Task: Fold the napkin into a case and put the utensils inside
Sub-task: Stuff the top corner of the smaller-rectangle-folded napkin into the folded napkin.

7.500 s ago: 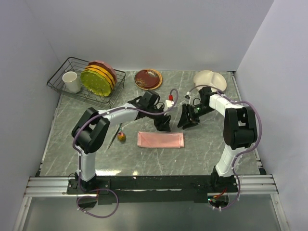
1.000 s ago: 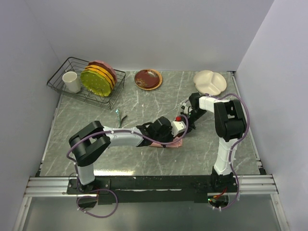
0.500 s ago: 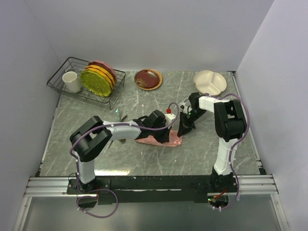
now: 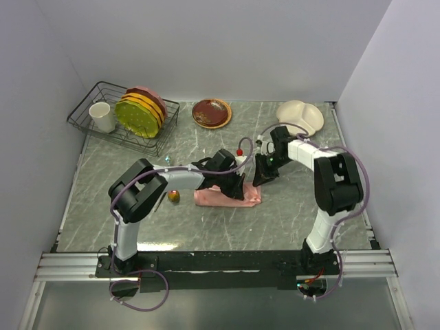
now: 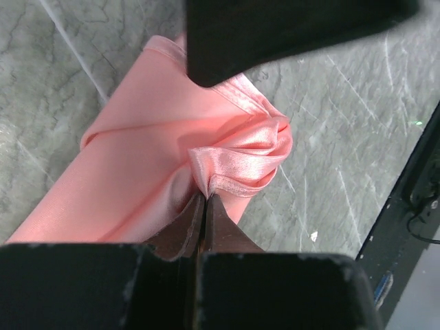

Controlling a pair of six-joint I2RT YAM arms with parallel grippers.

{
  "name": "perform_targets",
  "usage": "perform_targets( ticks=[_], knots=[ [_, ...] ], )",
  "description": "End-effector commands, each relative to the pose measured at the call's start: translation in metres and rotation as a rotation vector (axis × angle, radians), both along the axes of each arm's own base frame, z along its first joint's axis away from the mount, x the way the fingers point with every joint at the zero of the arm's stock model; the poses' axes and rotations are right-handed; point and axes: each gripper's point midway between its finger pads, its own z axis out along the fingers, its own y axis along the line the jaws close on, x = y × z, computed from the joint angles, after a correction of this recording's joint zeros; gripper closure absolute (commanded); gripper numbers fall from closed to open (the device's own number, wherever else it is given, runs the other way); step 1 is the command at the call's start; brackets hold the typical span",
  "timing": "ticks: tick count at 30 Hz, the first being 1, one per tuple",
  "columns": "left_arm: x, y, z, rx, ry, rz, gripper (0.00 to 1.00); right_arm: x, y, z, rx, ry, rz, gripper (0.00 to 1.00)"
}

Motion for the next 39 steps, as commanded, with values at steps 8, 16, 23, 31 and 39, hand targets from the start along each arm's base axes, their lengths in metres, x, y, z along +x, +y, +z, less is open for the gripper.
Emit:
perform_targets(
  ticks=[8,16,23,31,39],
  knots=[
    [0.003,0.004,-0.01,-0.011,0.11,0.017,0.99,0.011,0.014,0.026,0.002,-0.346,0.128,0.74],
    [0.006,0.007,-0.015,-0.023,0.151,0.024,0.99,0.007,0.018,0.029,-0.046,-0.503,0.231,0.65],
    [0.009,0.011,-0.019,-0.04,0.197,0.038,0.99,0.006,0.021,0.023,-0.099,-0.58,0.281,0.65],
    [0.013,0.013,-0.023,-0.044,0.225,0.042,0.99,0.005,0.023,0.02,-0.143,-0.671,0.339,0.64],
    [0.015,0.013,-0.026,-0.046,0.238,0.045,0.99,0.007,0.023,0.018,-0.157,-0.715,0.356,0.66]
  ],
)
